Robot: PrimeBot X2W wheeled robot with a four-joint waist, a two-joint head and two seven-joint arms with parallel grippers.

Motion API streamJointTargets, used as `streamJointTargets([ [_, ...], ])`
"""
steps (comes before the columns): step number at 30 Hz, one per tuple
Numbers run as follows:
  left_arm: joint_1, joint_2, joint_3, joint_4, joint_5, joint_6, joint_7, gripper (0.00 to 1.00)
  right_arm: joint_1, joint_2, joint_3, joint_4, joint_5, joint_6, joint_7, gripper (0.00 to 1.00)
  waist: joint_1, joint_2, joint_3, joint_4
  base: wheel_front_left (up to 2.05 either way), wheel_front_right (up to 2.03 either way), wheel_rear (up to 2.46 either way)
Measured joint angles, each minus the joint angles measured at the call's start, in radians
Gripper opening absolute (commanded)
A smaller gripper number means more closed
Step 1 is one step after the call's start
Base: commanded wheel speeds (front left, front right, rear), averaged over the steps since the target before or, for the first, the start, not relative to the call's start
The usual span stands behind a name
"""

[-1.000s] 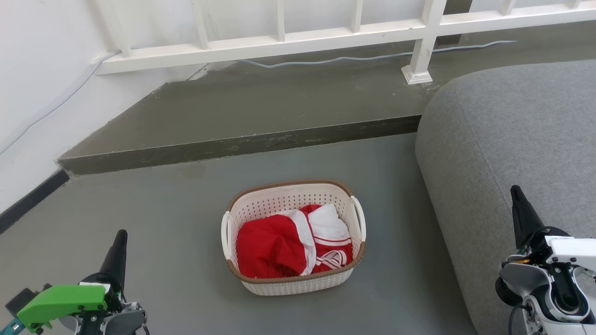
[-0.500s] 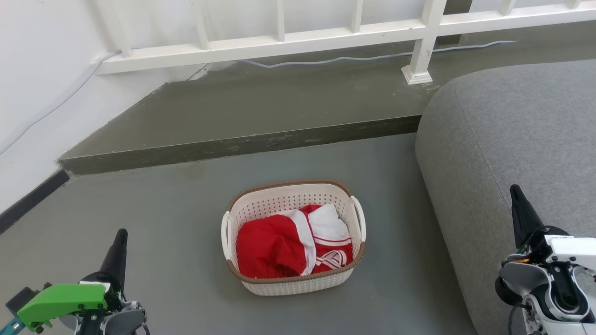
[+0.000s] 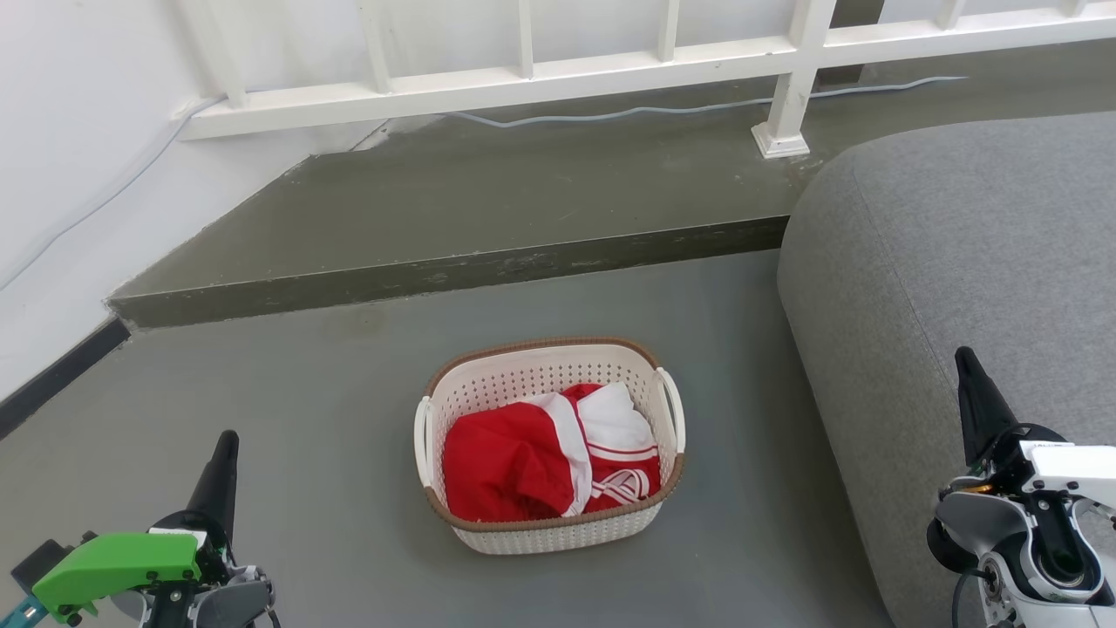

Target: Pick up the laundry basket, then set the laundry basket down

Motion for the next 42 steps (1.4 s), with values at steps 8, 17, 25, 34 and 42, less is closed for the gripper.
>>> streamJointTargets([
  [8,-0.001,-0.001,0.001,0.003,0.0,-0.001,0.001,0.0,0.0,0.0,-0.001,0.002,0.0,0.0,0.0,0.0,0.0,0.0,0.0,0.0,0.0,0.0,0.0],
  [17,-0.001,-0.002,0.002,0.006,0.0,-0.001,0.001,0.0,0.0,0.0,-0.001,0.003,0.0,0.0,0.0,0.0,0.0,0.0,0.0,0.0,0.0,0.0,0.0],
  [25,-0.002,-0.002,0.002,0.008,0.0,-0.001,0.001,0.0,-0.001,0.001,-0.002,0.006,0.0,0.0,0.0,0.0,0.0,0.0,0.0,0.0,0.0,0.0,0.0],
  [34,-0.004,-0.002,0.003,0.009,0.0,-0.001,0.004,0.0,-0.001,0.001,-0.003,0.007,0.0,0.0,0.003,0.0,0.0,0.0,0.0,0.0,0.0,0.0,0.0],
  [42,-0.004,-0.002,0.003,0.01,0.0,-0.001,0.004,0.0,-0.001,0.003,-0.003,0.007,0.0,0.0,0.003,0.0,0.0,0.0,0.0,0.0,0.0,0.0,0.0],
])
